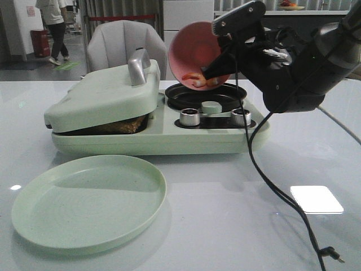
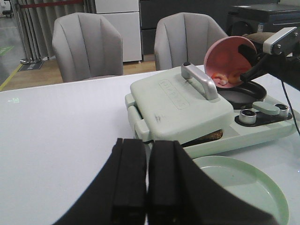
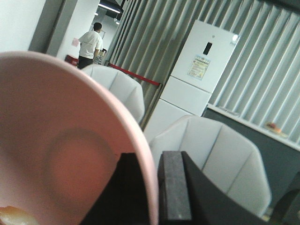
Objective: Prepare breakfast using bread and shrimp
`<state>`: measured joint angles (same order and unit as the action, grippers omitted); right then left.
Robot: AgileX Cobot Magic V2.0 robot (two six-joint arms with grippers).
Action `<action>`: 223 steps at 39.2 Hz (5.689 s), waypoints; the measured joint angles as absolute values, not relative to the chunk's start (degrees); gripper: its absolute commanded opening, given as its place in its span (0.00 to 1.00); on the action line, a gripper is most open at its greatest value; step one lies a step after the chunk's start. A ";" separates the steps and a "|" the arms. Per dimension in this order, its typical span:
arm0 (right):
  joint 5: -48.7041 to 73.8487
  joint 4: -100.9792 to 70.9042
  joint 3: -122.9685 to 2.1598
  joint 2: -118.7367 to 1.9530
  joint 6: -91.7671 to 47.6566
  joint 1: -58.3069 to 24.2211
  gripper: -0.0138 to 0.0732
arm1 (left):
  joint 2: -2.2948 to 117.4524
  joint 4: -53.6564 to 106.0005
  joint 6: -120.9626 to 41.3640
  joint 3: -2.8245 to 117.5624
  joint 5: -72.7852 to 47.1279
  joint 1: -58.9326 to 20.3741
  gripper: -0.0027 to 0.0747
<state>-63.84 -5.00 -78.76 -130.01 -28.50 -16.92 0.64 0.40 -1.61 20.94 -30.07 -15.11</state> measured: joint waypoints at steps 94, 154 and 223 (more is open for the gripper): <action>46.84 -25.94 -78.96 -111.11 -21.61 9.68 0.33 | 0.64 0.40 -1.61 20.94 -30.07 -15.11 0.18; 38.49 -16.31 -71.60 -70.97 -21.48 0.99 0.70 | 0.64 0.40 -1.61 20.94 -30.07 -15.11 0.18; -5.34 -16.88 -10.04 -16.67 -21.45 -14.82 0.34 | 0.64 0.40 -1.61 20.94 -30.07 -15.11 0.18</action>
<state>-5.34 -16.88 -10.04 -16.67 -21.45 -14.82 0.64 0.40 -1.61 20.94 -30.07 -15.11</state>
